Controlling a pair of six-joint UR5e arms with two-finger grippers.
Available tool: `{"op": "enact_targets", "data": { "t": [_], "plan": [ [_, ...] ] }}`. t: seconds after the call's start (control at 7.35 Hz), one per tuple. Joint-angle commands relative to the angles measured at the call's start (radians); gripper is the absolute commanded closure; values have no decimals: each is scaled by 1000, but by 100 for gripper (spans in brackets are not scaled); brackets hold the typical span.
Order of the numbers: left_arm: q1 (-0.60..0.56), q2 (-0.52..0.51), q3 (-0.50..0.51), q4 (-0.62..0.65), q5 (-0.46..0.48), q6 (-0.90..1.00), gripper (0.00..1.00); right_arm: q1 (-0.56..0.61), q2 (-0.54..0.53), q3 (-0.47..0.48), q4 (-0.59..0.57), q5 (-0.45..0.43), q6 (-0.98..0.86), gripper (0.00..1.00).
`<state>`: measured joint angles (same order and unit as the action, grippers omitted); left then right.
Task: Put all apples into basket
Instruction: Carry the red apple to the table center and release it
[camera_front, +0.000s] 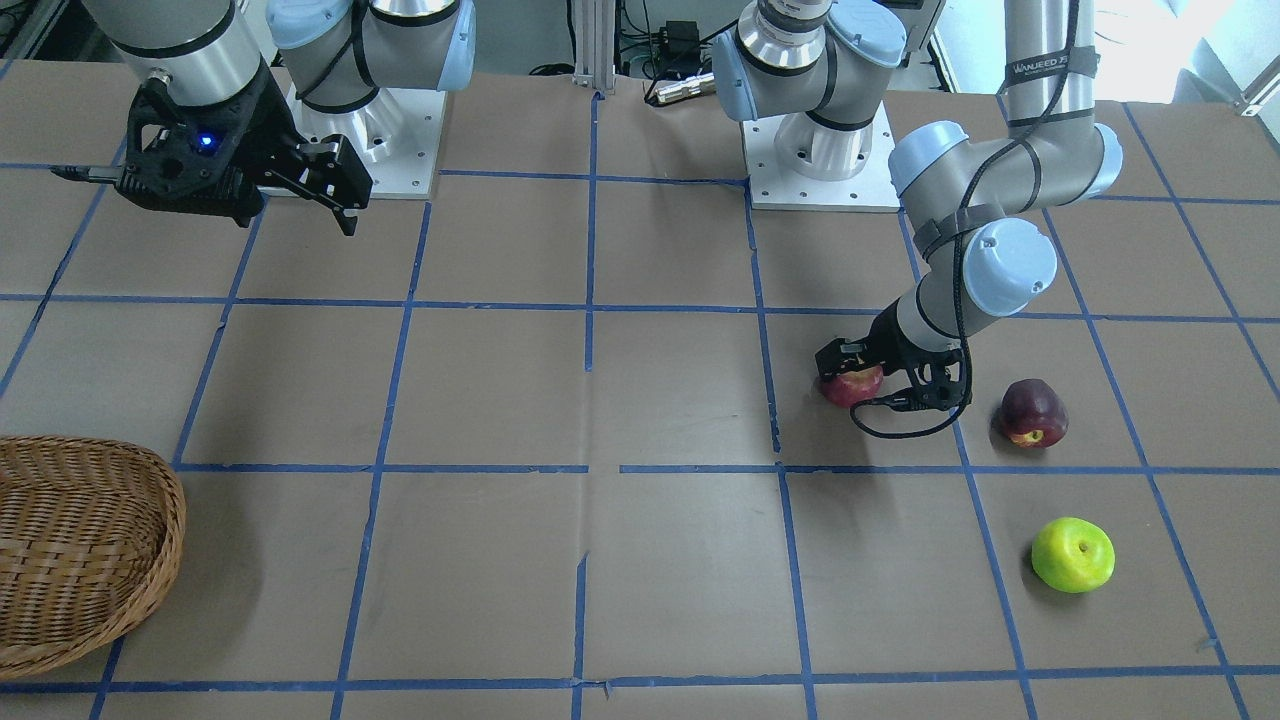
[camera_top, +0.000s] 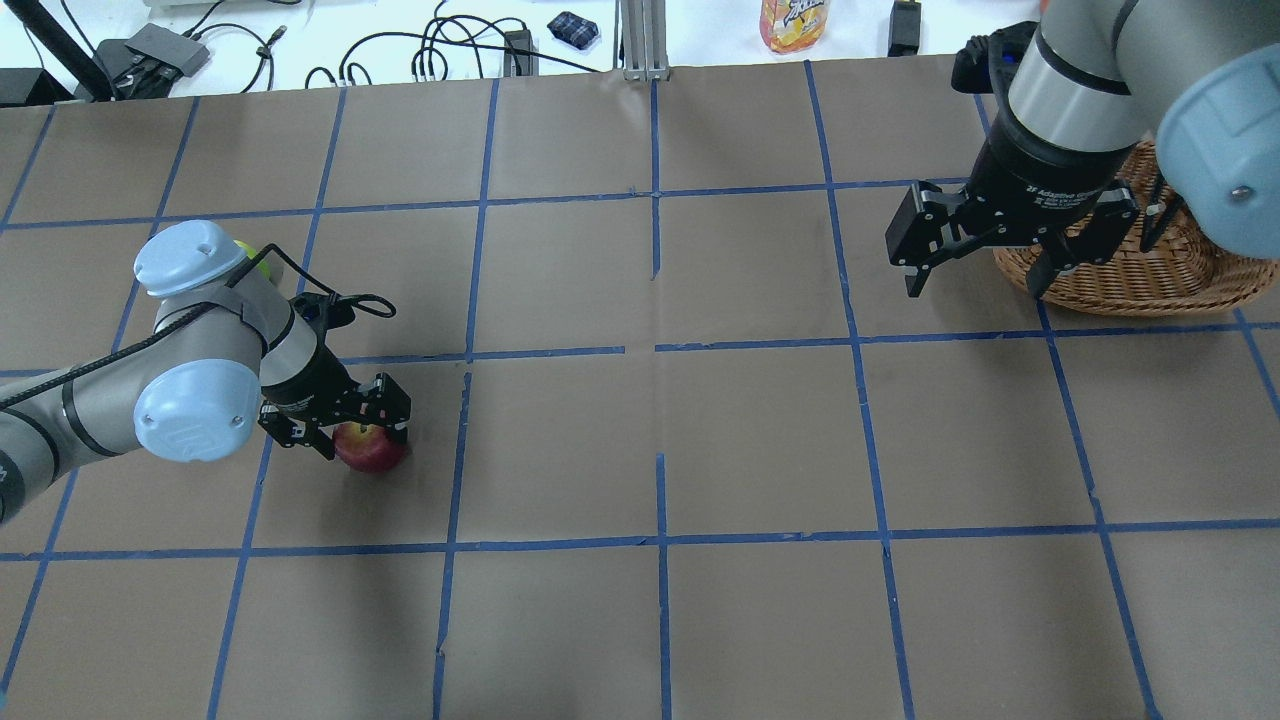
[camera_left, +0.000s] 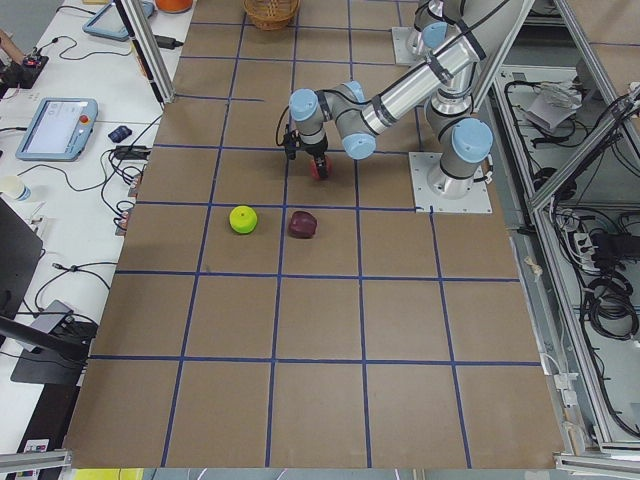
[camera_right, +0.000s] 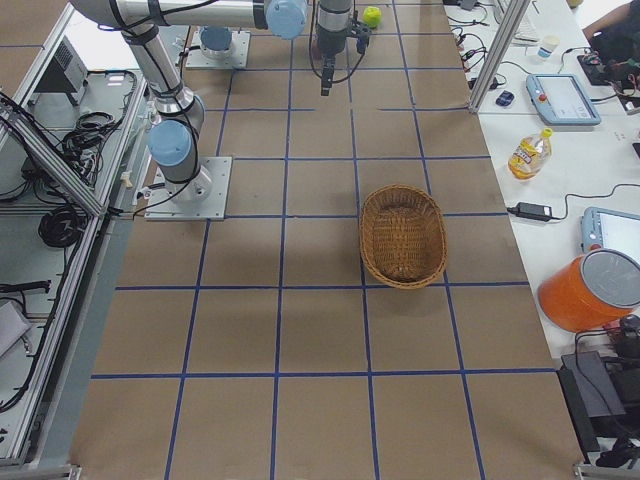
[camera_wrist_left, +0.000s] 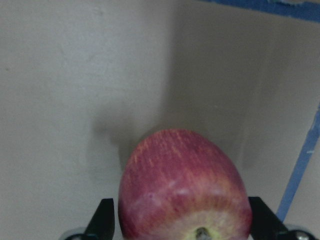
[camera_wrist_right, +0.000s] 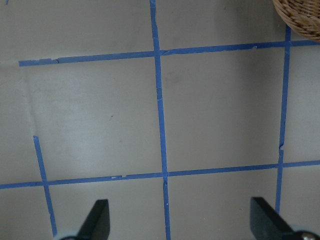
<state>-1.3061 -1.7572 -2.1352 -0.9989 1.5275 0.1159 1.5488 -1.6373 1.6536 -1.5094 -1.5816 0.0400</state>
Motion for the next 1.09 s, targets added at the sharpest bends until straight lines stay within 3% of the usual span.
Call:
{"op": "enact_targets", "data": {
  "t": [0.0, 0.14, 0.41, 0.54, 0.68, 0.95],
  "plan": [
    [-69, 45, 32, 11, -39, -132, 100, -1, 4, 0, -11, -1, -3, 0],
    [-194, 53, 41, 38, -100, -203, 100, -1, 5, 0, -17, -3, -2, 0],
    [-384, -14, 156, 98, -163, -458, 100, -3, 8, 0, -21, -1, -3, 0],
    [-447, -42, 185, 106, -185, -548, 100, -6, 13, 0, -28, -1, 1, 0],
    [-520, -80, 205, 149, -185, -573, 100, -6, 39, 0, -107, -1, -2, 0],
    [-567, -169, 254, 230, -155, -579, 100, -6, 60, 0, -150, -4, 4, 0]
  ]
}}
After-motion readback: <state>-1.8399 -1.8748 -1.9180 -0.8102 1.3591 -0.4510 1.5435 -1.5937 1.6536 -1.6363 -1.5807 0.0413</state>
